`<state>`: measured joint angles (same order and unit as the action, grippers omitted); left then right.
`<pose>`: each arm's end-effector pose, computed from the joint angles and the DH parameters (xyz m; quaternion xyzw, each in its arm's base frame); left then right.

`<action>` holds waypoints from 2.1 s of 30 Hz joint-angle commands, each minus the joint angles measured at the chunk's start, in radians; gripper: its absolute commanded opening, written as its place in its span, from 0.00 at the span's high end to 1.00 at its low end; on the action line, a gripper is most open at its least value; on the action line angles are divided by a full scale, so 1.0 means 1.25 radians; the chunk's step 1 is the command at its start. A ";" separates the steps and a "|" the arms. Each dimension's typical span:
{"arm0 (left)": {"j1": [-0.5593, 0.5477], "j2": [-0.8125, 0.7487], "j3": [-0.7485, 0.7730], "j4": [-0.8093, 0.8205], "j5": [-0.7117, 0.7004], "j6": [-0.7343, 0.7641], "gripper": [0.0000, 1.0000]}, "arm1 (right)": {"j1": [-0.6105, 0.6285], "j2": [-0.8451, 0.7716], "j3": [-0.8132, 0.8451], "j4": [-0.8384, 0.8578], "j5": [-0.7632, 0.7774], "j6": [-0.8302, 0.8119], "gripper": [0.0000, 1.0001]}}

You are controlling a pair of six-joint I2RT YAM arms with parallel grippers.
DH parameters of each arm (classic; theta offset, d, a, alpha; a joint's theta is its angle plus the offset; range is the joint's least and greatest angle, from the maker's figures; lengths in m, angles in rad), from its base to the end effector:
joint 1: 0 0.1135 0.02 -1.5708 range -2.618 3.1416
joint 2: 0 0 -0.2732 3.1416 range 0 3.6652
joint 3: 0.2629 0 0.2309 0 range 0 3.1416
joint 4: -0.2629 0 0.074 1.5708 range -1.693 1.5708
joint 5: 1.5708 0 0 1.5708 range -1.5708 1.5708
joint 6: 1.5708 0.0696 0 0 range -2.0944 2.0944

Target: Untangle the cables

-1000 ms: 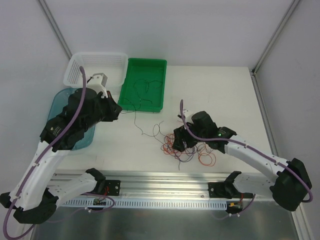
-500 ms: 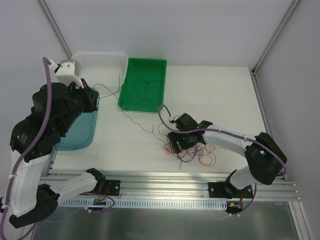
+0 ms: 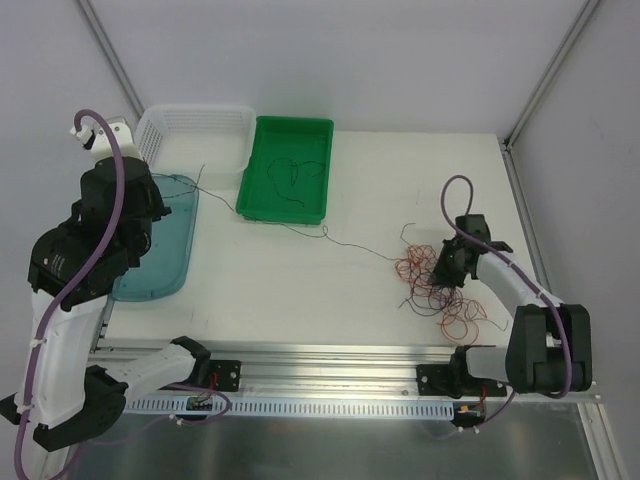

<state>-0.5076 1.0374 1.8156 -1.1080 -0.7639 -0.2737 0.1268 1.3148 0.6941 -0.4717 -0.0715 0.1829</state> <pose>0.1242 -0.0140 0.5078 -0.1271 0.7751 0.0749 0.6144 0.2306 0.0344 0.1696 0.0188 0.9708 0.0708 0.2286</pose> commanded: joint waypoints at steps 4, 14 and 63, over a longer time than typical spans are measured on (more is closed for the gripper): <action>0.084 -0.015 -0.101 -0.032 -0.012 -0.033 1.00 | -0.128 -0.075 0.023 -0.009 -0.081 0.031 0.88; 0.056 -0.105 -0.567 0.199 0.588 -0.073 0.94 | 0.037 -0.107 0.052 -0.057 -0.078 -0.076 0.99; -0.331 0.650 -0.582 1.113 0.912 0.559 0.28 | 0.223 -0.271 0.181 -0.220 -0.142 -0.121 0.99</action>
<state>-0.9112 1.8362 1.0870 0.2138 0.2985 0.3927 0.4019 1.0023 0.8665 -0.7311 -0.2081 0.0326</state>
